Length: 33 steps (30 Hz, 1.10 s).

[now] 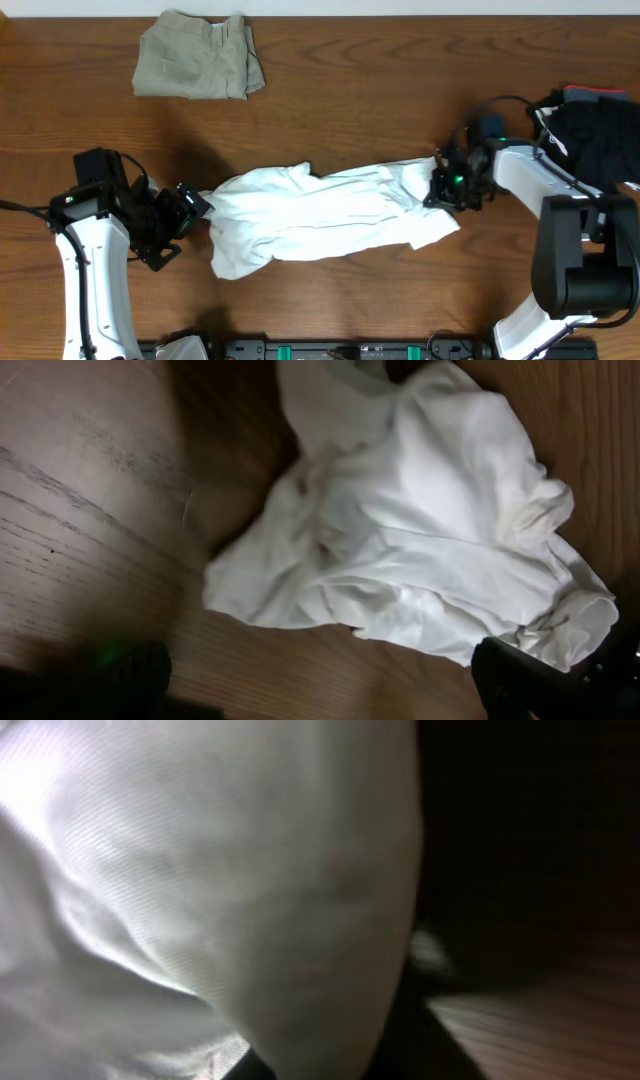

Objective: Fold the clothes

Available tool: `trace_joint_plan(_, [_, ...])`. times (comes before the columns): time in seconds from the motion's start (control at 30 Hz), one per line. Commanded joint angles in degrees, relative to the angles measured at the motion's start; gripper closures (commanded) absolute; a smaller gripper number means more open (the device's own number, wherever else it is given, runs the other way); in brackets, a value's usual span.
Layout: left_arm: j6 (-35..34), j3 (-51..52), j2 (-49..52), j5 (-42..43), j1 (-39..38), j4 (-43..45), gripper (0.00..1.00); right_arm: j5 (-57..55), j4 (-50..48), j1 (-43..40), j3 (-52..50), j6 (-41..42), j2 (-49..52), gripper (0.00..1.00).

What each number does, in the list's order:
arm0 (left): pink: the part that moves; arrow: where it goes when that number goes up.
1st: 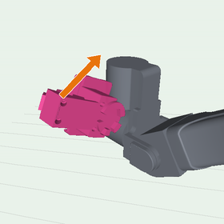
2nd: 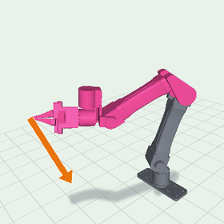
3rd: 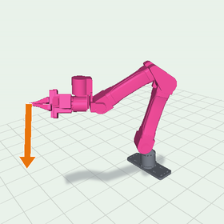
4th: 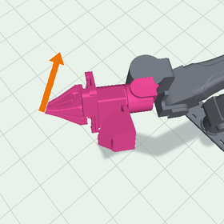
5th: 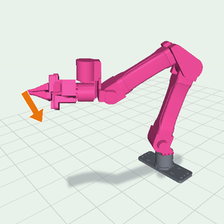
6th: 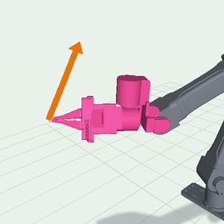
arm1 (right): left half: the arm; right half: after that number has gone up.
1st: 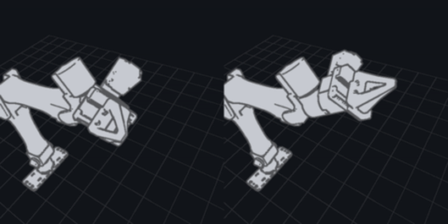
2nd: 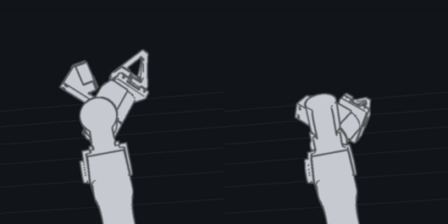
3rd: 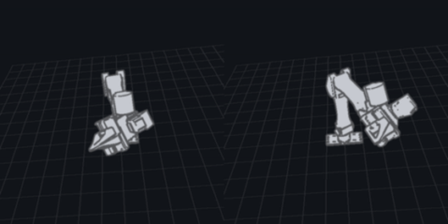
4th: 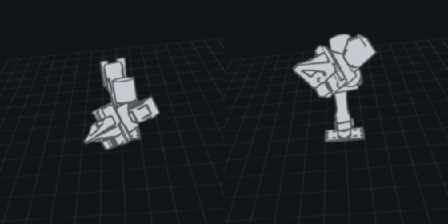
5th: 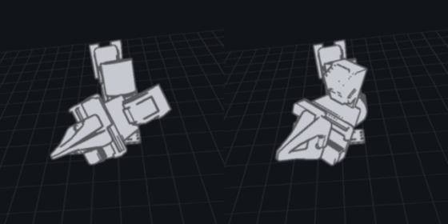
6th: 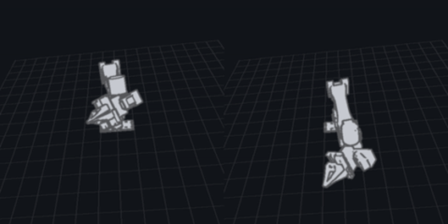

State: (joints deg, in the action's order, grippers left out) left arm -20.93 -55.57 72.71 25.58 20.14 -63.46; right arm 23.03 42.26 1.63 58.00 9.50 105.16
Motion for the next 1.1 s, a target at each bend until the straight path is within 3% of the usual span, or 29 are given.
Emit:
trace_joint_plan(0.0, [0.76,0.61,-0.09,0.55,-0.15,-0.17,0.02,-8.31,0.17,-3.89,-0.37,3.26,0.61,0.97])
trace_joint_plan(0.37, [0.79,0.61,-0.09,0.55,-0.15,-0.35,0.02,-19.8,6.12,-14.01,0.02,10.32,0.13,0.99])
trace_joint_plan(0.5, [0.79,0.61,-0.09,0.55,-0.13,-0.31,0.02,-22.84,8.39,-13.99,0.24,14.29,-2.05,0.99])
trace_joint_plan(0.77, [0.79,0.61,-0.09,0.55,-0.15,-0.33,0.02,-22.84,10.73,-13.31,0.26,14.27,-11.17,0.99])
trace_joint_plan(1.07, [0.79,0.61,-0.09,0.55,-0.15,-0.33,0.02,-31.3,14.67,-5.27,0.26,18.53,-17.49,0.99])
